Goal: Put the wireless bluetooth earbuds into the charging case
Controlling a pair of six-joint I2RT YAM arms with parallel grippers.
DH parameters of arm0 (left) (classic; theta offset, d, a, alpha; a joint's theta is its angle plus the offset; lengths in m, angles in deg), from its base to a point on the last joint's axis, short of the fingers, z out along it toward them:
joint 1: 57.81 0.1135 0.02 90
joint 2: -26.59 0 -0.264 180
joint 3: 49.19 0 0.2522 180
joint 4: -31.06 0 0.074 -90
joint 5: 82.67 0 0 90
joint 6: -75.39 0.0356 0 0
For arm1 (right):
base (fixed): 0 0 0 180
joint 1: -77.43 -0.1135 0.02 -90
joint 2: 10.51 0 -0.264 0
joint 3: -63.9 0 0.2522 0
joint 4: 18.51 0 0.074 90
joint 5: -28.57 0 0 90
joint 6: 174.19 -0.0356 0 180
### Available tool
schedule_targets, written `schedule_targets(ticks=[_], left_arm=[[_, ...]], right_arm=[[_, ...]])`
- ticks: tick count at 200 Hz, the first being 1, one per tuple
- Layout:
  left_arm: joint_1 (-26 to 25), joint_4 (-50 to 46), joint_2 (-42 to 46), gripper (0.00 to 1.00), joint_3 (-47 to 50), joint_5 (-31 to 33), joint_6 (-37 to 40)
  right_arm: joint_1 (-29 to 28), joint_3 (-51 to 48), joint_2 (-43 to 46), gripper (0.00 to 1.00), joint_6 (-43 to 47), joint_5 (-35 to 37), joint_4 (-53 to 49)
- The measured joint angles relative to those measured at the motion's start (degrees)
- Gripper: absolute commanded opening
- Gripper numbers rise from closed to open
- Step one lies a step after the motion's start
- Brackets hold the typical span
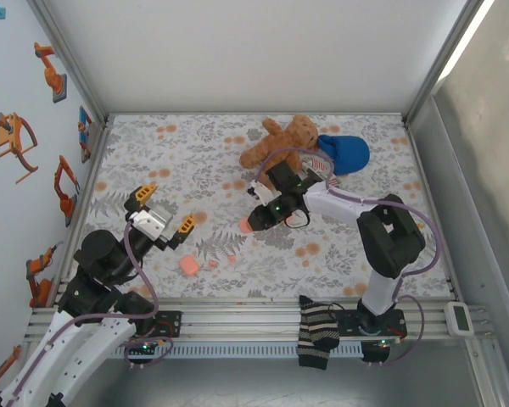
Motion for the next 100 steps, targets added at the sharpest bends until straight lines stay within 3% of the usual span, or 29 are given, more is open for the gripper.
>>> schedule_targets(ticks=[100], left_arm=[[0.13, -0.46, 0.00, 0.96, 0.00, -0.24, 0.07]], right_arm=[[0.00, 0.13, -3.93, 0.12, -1.86, -0.02, 1.11]])
